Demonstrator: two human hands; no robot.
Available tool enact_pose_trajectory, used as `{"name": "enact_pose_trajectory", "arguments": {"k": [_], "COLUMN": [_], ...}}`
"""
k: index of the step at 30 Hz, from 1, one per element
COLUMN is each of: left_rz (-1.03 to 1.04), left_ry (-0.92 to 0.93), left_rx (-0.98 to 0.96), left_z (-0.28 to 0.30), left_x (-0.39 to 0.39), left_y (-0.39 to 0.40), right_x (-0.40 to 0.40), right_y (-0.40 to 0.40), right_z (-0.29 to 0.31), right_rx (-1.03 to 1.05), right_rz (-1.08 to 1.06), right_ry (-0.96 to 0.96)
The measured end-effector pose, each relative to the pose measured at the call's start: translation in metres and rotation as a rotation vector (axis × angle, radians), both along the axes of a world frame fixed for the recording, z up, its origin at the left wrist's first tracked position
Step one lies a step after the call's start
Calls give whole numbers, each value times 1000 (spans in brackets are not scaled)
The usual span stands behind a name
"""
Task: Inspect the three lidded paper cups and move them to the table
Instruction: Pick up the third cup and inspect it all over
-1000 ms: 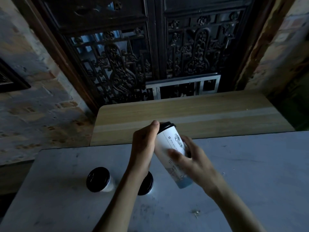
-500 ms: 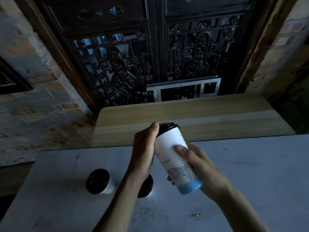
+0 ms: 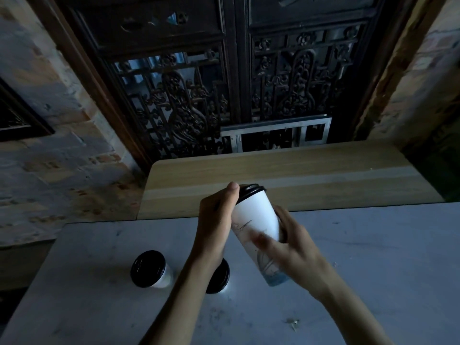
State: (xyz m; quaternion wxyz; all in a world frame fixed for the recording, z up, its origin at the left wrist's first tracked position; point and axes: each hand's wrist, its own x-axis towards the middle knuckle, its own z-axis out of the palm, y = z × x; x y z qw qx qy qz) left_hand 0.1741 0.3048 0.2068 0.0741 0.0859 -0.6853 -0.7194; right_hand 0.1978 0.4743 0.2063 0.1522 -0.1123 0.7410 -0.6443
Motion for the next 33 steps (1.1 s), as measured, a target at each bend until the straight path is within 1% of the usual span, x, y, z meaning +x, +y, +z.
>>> {"name": "enact_pose_trajectory", "arguments": {"k": [3, 5, 6, 8, 11, 12, 14, 16, 21, 25, 29, 33], "left_rz": [-8, -15, -11, 27, 49, 42, 28, 6, -17, -8, -7, -43], "left_ry": [-12, -10, -13, -28, -19, -9, -3, 2, -33, -30, -33, -42], "left_rx": [122, 140, 135, 94, 8, -7, -24, -12, 96, 113, 104, 34], "left_z": [0, 0, -1, -3, -4, -4, -5, -5, -3, 0, 0, -2], "left_x": [3, 4, 4, 3, 2, 3, 4, 5, 8, 11, 12, 11], "left_y": [-1, -2, -2, -1, 1, 2, 2, 0, -1, 1, 3, -4], "right_x": [0, 1, 1, 0, 2, 3, 5, 4, 1, 3, 2, 0], "right_y": [3, 3, 2, -2, -8, -10, -11, -10, -3, 2, 2, 6], "right_z": [4, 5, 5, 3, 0, -2, -3, -3, -1, 0, -2, 3], "right_rx": [-188, -272, -273, -133, 154, 214, 242, 196, -85, -269, -273, -175], "right_rz": [59, 87, 87, 32, -52, -58, -60, -70, 4, 103, 102, 123], "right_ry": [-182, -274, -285, -190, 48, 109, 160, 116, -155, -253, -279, -249]}}
